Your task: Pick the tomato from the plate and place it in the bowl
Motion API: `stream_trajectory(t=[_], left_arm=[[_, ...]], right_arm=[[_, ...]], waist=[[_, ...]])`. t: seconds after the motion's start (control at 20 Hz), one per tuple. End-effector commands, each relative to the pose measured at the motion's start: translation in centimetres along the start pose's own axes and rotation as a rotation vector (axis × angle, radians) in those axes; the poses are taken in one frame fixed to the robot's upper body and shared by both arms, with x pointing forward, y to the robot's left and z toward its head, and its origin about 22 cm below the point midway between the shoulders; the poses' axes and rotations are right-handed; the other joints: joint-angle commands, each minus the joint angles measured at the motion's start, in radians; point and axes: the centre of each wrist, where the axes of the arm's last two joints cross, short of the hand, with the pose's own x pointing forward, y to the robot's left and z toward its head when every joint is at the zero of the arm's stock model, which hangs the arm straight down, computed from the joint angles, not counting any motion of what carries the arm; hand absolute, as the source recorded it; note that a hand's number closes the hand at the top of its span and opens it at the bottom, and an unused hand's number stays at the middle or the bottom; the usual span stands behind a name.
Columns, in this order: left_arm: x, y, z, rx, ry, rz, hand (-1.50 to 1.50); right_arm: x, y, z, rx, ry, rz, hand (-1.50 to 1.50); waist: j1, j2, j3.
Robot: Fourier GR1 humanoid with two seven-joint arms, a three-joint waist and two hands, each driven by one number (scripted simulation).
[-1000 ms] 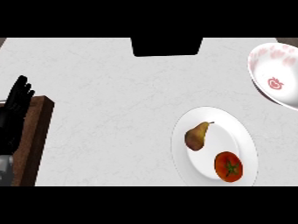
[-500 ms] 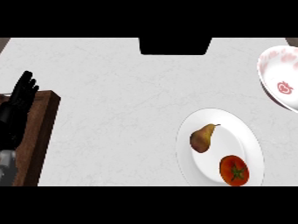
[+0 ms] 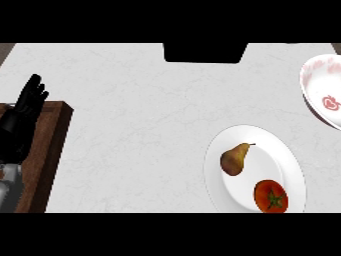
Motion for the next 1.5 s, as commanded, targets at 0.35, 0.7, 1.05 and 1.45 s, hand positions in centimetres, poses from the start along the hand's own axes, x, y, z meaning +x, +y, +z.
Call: stream_trajectory(t=[0.35, 0.7, 1.05, 1.45], left_arm=[[0.0, -0.3, 0.3, -0.005, 0.010, 0.006, 0.00], [0.4, 0.3, 0.6, 0.032, 0.017, 0.003, 0.00], [-0.6, 0.8, 0.0, 0.031, 0.020, 0.011, 0.00], [0.4, 0.1, 0.7, 0.025, 0.021, 0.008, 0.00]], right_arm=[[6.2, 1.1, -3.5, 0.268, 0.084, 0.202, -1.50], [7.2, 3.7, -4.8, 0.121, 0.052, 0.281, -1.50], [6.5, 6.5, -5.2, 0.114, 0.051, 0.278, -1.50], [7.9, 10.4, -7.3, 0.175, 0.060, 0.270, -1.50]], waist=[[-0.013, -0.009, 0.003], [-0.024, -0.012, 0.004], [-0.029, -0.011, 0.004], [-0.024, -0.011, 0.004]])
